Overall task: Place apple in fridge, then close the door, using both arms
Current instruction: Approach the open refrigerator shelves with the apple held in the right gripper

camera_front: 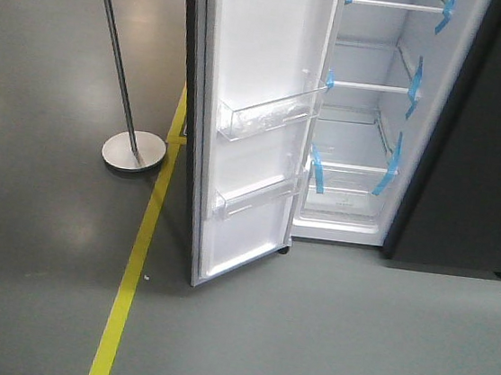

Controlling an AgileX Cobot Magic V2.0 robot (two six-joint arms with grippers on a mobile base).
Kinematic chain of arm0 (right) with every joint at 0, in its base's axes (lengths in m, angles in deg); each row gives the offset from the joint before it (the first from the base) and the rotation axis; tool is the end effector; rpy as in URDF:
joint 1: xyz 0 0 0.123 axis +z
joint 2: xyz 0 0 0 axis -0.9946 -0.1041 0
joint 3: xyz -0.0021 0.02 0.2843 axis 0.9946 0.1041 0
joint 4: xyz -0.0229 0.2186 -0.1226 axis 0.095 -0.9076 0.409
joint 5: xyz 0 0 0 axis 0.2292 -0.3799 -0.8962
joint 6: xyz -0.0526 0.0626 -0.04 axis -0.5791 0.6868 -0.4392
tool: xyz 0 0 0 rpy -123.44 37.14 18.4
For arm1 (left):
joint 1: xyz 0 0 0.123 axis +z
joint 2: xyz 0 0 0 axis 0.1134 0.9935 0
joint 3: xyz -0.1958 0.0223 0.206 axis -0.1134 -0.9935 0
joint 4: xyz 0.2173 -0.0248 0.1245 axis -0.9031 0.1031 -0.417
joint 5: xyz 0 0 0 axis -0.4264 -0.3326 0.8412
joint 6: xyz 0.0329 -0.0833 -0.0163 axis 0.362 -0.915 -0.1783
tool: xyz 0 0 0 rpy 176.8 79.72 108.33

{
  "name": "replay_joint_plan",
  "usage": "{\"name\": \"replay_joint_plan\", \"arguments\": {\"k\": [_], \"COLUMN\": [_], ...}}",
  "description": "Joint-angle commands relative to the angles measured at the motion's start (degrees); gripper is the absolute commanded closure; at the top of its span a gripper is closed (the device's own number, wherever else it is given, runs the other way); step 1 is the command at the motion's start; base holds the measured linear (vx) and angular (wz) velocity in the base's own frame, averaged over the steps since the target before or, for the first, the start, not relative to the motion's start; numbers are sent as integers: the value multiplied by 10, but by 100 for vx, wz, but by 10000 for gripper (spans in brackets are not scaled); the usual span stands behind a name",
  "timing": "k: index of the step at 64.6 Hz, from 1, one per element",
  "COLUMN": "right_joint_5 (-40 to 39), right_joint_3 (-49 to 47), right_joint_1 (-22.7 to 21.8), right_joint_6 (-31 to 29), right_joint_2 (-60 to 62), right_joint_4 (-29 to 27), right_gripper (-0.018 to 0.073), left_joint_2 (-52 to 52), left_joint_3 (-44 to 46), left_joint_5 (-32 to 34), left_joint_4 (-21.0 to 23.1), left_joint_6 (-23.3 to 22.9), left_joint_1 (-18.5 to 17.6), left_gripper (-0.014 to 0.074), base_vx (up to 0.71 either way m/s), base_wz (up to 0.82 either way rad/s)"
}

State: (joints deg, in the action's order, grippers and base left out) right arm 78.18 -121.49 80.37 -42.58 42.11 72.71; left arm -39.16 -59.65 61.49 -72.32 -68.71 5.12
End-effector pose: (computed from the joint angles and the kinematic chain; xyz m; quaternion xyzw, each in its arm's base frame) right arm 0.1102 0.0005 0.3184 0.0114 0.9032 0.0237 0.4283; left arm 0.0564 -0.0003 0.1919 -0.0259 0.7311 -0.0330 0.6810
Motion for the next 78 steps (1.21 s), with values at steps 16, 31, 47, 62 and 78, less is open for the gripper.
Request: {"name": "replay_joint_plan", "arguments": {"k": [16, 31, 47, 62, 78], "right_joint_5": [-38, -38, -38, -38, -38], "right_joint_3": [-16, -16, -16, -16, -16], "right_joint_1": [-1, -1, -1, -1, -1], "right_joint_6": [-1, -1, -1, -1, -1], "right_joint_2": [0, 0, 0, 0, 0], "right_joint_4": [-1, -1, -1, -1, -1], "right_gripper": [543, 543, 543, 543, 543], "left_joint_2": [-8, -8, -8, -8, -8], "left_joint_3": [-11, -11, -11, -11, -11], "left_joint_5": [45, 45, 45, 45, 45], "left_joint_4": [1, 1, 1, 1, 1], "left_joint_6": [-1, -1, -1, -1, -1], "left_joint_1": [-5, -5, -5, -5, -5], "left_gripper": [601, 601, 601, 601, 601], "base_vx": [11, 11, 10, 9, 8], "base_wz": [2, 0, 0, 0, -1]}}
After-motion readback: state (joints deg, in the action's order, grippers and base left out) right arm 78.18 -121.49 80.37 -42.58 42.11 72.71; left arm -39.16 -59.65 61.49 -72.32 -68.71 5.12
